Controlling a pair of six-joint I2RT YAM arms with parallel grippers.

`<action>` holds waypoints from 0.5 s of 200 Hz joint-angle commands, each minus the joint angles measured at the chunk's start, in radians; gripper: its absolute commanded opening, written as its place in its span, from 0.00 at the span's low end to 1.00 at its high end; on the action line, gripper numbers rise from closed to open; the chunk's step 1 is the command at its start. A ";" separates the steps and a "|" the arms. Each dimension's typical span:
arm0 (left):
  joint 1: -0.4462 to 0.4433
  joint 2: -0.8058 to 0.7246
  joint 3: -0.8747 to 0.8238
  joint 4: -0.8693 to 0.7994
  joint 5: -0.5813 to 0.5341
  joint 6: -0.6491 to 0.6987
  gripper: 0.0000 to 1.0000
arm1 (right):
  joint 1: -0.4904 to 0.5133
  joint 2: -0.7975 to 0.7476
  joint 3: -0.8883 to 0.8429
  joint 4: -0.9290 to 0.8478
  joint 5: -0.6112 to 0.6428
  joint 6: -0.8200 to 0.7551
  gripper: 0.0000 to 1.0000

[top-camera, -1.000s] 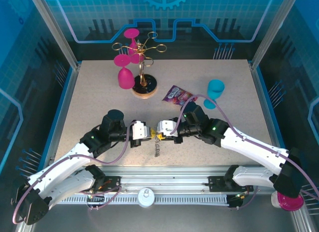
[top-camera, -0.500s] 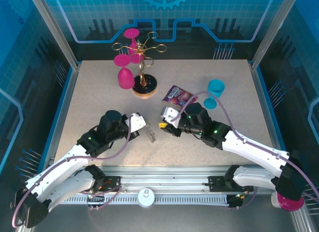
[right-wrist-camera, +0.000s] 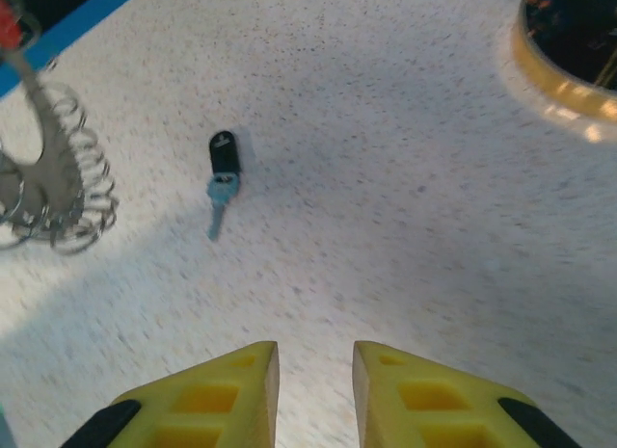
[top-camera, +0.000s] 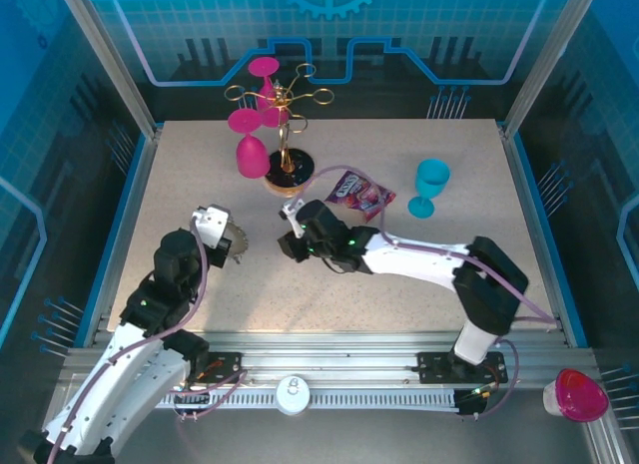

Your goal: Put the keys on the keyring

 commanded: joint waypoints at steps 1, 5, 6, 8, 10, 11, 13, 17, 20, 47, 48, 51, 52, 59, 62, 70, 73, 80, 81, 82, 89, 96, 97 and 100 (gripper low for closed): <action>0.030 -0.008 -0.028 0.082 -0.172 0.001 0.00 | 0.026 0.115 0.111 -0.021 0.017 0.207 0.29; 0.034 -0.010 -0.030 0.090 -0.184 -0.001 0.00 | 0.031 0.132 0.133 -0.018 0.016 0.221 0.30; 0.036 -0.010 -0.031 0.093 -0.186 -0.002 0.00 | 0.033 0.136 0.137 -0.015 0.015 0.224 0.30; 0.039 -0.010 -0.031 0.097 -0.190 -0.002 0.00 | 0.036 0.147 0.144 -0.010 0.015 0.232 0.31; 0.041 -0.011 -0.032 0.101 -0.193 -0.004 0.00 | 0.038 0.153 0.152 -0.005 0.017 0.238 0.31; 0.042 -0.011 -0.033 0.103 -0.195 -0.005 0.00 | 0.040 0.157 0.156 -0.003 0.016 0.242 0.31; 0.044 -0.011 -0.035 0.107 -0.199 -0.006 0.00 | 0.042 0.168 0.162 0.004 0.016 0.249 0.32; 0.048 -0.013 -0.036 0.115 -0.208 -0.011 0.00 | 0.047 0.190 0.174 0.014 0.018 0.266 0.32; 0.049 -0.015 -0.039 0.124 -0.214 -0.014 0.00 | 0.050 0.204 0.186 0.019 0.018 0.281 0.32; 0.060 -0.033 -0.072 0.205 -0.296 -0.027 0.00 | 0.065 0.343 0.317 -0.028 0.031 0.456 0.32; 0.061 -0.035 -0.073 0.208 -0.300 -0.026 0.00 | 0.065 0.348 0.323 -0.037 0.031 0.463 0.32; 0.061 -0.035 -0.077 0.219 -0.311 -0.023 0.00 | 0.065 0.365 0.343 -0.055 0.031 0.482 0.32; 0.062 -0.036 -0.079 0.221 -0.315 -0.021 0.00 | 0.065 0.370 0.348 -0.062 0.030 0.486 0.32; 0.065 -0.043 -0.088 0.243 -0.332 -0.011 0.00 | 0.065 0.402 0.388 -0.091 0.022 0.521 0.32; 0.067 -0.046 -0.092 0.251 -0.340 -0.007 0.00 | 0.065 0.415 0.400 -0.101 0.021 0.536 0.32; 0.071 -0.055 -0.102 0.270 -0.356 -0.003 0.00 | 0.066 0.442 0.433 -0.122 0.014 0.573 0.32; 0.072 -0.058 -0.106 0.275 -0.361 -0.002 0.00 | 0.066 0.451 0.444 -0.129 0.012 0.583 0.32; 0.077 -0.064 -0.114 0.285 -0.368 -0.001 0.00 | 0.067 0.476 0.474 -0.140 0.010 0.597 0.33; 0.077 -0.066 -0.115 0.287 -0.370 -0.001 0.00 | 0.067 0.479 0.478 -0.142 0.009 0.598 0.33; 0.078 -0.066 -0.116 0.288 -0.372 -0.001 0.00 | 0.067 0.482 0.483 -0.143 0.009 0.600 0.33; 0.082 -0.073 -0.123 0.297 -0.383 -0.002 0.00 | 0.067 0.503 0.510 -0.155 0.011 0.612 0.34; 0.085 -0.079 -0.132 0.306 -0.395 -0.006 0.00 | 0.067 0.524 0.538 -0.170 0.011 0.622 0.34; 0.085 -0.081 -0.132 0.308 -0.396 -0.006 0.00 | 0.067 0.527 0.542 -0.172 0.011 0.624 0.34; 0.086 -0.085 -0.136 0.312 -0.401 -0.008 0.00 | 0.068 0.536 0.554 -0.178 0.012 0.627 0.34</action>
